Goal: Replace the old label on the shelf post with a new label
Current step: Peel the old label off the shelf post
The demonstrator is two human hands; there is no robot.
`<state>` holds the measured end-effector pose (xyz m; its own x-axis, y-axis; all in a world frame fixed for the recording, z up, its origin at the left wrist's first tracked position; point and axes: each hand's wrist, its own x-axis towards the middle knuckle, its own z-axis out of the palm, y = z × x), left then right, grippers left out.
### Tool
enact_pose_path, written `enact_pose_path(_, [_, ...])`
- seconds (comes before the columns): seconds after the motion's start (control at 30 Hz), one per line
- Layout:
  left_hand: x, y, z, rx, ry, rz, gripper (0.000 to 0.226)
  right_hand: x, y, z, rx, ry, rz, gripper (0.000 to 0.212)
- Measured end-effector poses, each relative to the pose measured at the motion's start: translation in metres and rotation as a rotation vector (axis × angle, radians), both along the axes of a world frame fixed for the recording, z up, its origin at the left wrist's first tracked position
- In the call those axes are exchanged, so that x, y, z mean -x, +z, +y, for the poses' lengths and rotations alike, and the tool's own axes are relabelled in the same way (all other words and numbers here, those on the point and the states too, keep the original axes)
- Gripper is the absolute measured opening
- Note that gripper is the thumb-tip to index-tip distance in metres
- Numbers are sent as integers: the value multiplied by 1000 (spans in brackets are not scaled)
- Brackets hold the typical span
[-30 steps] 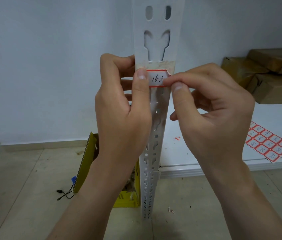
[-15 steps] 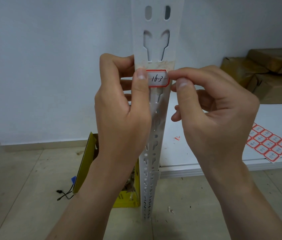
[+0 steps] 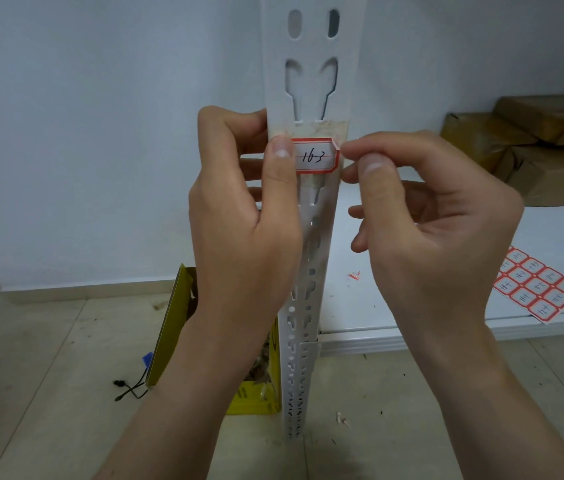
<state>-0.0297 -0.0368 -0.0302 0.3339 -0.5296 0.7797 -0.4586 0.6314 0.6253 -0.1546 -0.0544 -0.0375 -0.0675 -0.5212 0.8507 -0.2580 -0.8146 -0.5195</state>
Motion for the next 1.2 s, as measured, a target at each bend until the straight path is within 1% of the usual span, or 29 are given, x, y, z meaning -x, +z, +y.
enact_pose_path(0.2, [0,0,0,4,-6,1,5,1,2,-1,14,2,40,20])
enact_pose_path(0.37, [0,0,0,1,-6,-2,6,0,-1,-1,-22,19,-2,20])
enact_pose_path(0.47, [0,0,0,6,-6,-9,7,-1,0,0,5,15,43,20])
enact_pose_path(0.6, [0,0,-1,4,-6,-2,6,0,0,0,-22,17,-8,20])
enact_pose_path(0.77, [0,0,-1,5,-4,-1,6,-1,0,1,9,-1,44,20])
enact_pose_path(0.87, [0,0,-1,3,-2,0,6,0,-1,0,-25,8,-9,20])
enact_pose_path(1.0, [0,1,0,6,0,-4,5,-3,-1,1,-4,7,38,19])
enact_pose_path(1.13, [0,1,0,2,-3,1,5,-1,-1,1,-42,21,-19,20])
enact_pose_path(1.2, [1,0,0,1,-3,0,5,0,-1,1,-28,9,0,20])
